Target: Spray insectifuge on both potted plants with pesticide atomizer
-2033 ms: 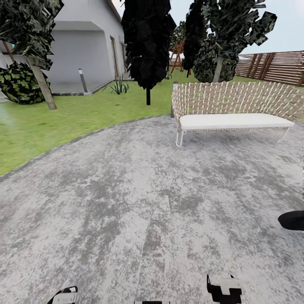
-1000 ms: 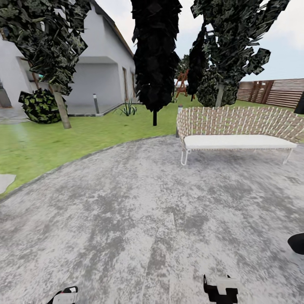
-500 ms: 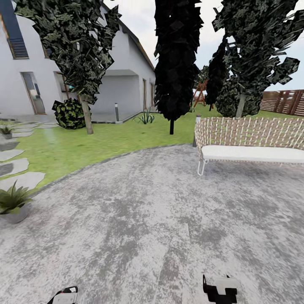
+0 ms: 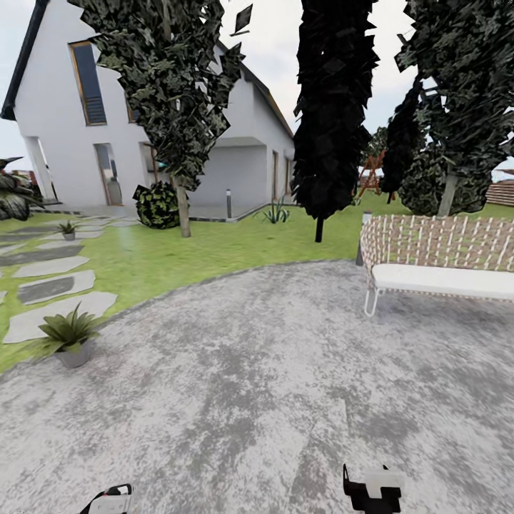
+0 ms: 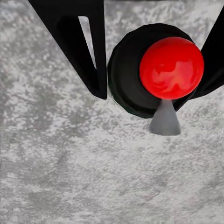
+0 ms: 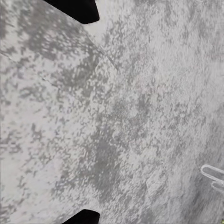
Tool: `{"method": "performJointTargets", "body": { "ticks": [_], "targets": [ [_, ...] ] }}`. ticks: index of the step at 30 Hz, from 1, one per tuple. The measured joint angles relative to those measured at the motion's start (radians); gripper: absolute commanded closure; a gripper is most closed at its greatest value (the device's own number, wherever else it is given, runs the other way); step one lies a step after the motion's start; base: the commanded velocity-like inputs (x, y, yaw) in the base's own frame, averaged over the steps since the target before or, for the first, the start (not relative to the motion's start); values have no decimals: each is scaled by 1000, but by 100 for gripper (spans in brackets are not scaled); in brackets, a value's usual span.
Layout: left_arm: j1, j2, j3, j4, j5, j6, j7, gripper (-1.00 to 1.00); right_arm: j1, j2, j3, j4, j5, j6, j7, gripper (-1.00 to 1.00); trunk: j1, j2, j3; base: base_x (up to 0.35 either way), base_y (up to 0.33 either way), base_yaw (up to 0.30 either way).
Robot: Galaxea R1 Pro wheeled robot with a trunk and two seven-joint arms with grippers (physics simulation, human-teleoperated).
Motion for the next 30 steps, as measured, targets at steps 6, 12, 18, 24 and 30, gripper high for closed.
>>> {"method": "performJointTargets", "body": {
  "ticks": [6,12,18,24,30],
  "targets": [
    [0,0,0,0,1,0,0,100,0,0,0,0,0,0,0,-100,-3,1,23,0,0,278],
    [0,0,0,0,1,0,0,100,0,0,0,0,0,0,0,-100,-5,3,46,0,0,278],
    [0,0,0,0,1,0,0,100,0,0,1,0,0,0,0,-100,-18,24,66,0,0,274],
    [0,0,0,0,1,0,0,100,0,6,1,0,0,0,1,-100,-41,66,80,0,0,221],
    [0,0,0,0,2,0,0,100,0,7,1,0,1,0,1,-100,-64,108,91,0,0,180]
  ]
}}
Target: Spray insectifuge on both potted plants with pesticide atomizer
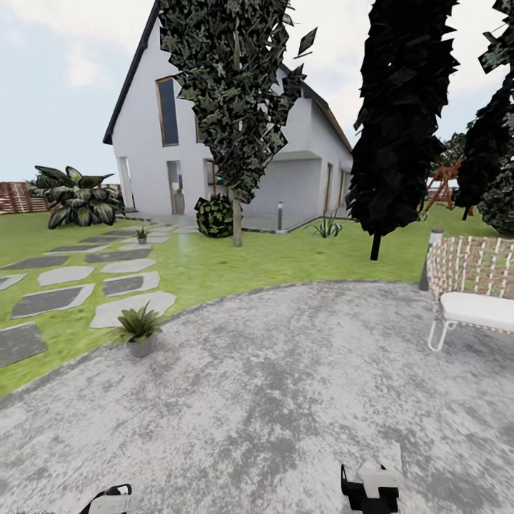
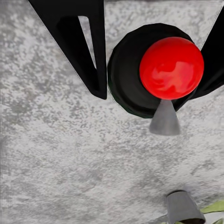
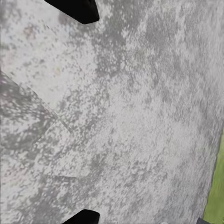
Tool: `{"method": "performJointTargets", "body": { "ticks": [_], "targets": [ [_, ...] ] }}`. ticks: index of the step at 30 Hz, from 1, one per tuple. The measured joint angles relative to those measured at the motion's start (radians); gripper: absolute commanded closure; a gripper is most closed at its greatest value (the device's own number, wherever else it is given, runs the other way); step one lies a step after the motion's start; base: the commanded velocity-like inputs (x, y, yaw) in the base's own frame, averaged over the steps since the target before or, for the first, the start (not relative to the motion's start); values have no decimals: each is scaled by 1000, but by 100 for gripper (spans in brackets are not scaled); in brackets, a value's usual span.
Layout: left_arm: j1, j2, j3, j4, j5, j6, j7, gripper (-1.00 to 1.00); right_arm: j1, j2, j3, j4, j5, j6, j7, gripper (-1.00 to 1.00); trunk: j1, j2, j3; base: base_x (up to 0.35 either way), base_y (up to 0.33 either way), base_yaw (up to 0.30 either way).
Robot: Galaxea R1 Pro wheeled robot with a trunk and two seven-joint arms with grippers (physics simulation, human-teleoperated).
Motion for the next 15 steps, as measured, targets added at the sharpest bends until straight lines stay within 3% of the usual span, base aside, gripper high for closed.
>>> {"method": "performJointTargets", "body": {
  "ticks": [15],
  "targets": [
    [0,0,0,0,3,0,0,100,0,-1,-1,0,-1,0,-1,-100,-58,105,28,0,0,164]
  ]
}}
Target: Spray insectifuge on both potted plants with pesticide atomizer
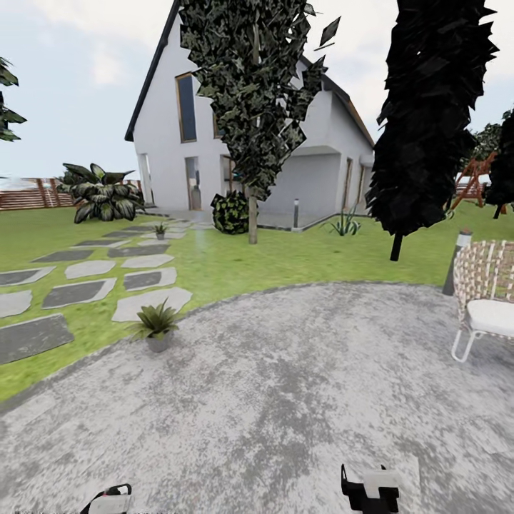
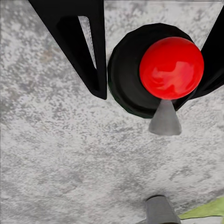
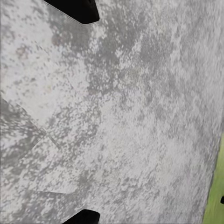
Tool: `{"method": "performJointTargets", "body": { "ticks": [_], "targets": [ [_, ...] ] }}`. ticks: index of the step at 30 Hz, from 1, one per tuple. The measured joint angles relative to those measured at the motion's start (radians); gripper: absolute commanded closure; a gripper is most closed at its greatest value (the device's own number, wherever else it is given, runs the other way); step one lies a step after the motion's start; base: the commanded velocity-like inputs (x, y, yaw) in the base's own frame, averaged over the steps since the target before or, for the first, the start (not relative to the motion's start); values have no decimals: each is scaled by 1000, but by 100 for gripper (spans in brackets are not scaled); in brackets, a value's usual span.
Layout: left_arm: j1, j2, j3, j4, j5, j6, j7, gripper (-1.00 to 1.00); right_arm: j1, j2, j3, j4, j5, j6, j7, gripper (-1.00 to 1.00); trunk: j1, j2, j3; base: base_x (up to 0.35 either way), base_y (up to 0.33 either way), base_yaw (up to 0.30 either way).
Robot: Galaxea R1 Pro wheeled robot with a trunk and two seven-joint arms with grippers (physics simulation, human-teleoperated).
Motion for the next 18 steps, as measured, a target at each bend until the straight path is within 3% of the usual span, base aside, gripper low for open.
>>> {"method": "performJointTargets", "body": {
  "ticks": [3,18],
  "targets": [
    [0,-1,0,0,-2,0,0,100,0,0,0,0,0,0,0,-100,-12,21,5,0,0,148],
    [0,-2,-2,0,-6,0,0,100,0,1,1,0,1,0,2,-100,-12,21,-16,0,0,131]
  ]
}}
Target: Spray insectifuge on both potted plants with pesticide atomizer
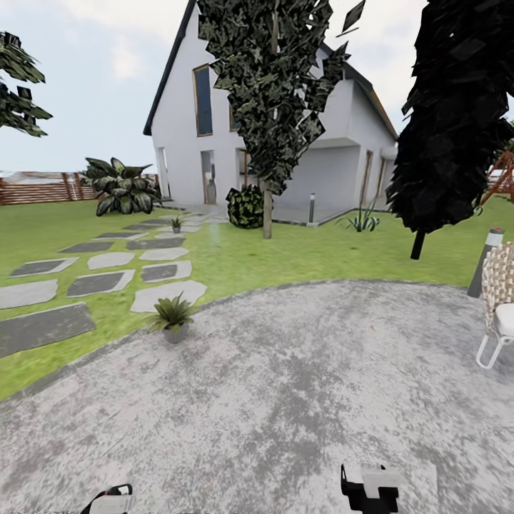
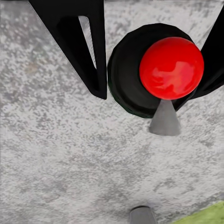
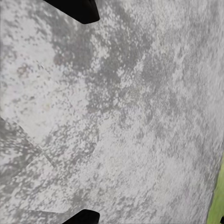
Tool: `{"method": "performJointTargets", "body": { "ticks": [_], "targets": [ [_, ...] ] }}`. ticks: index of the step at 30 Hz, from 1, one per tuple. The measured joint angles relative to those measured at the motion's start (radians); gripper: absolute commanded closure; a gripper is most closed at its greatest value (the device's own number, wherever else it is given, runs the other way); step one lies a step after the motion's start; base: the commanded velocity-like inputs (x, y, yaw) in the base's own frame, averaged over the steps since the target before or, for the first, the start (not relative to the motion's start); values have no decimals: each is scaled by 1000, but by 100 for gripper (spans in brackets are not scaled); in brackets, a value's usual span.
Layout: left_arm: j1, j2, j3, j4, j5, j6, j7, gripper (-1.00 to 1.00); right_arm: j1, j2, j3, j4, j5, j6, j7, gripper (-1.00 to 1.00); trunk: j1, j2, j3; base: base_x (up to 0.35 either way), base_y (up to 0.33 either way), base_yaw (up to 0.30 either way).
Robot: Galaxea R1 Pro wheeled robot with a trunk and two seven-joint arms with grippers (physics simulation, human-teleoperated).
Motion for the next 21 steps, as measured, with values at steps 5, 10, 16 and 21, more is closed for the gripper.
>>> {"method": "performJointTargets", "body": {
  "ticks": [5,10,16,21],
  "targets": [
    [0,0,0,-1,0,0,0,100,0,0,0,0,0,0,0,-100,-11,21,2,0,0,128],
    [0,0,0,-1,-1,0,0,100,0,0,0,0,0,0,0,-100,-31,56,10,0,0,128],
    [0,0,0,-1,-1,0,0,100,0,0,0,0,0,0,0,-100,-54,98,21,0,0,127],
    [0,0,0,-2,-1,0,0,100,0,0,0,0,0,0,0,-100,-73,133,29,0,0,127]
  ]
}}
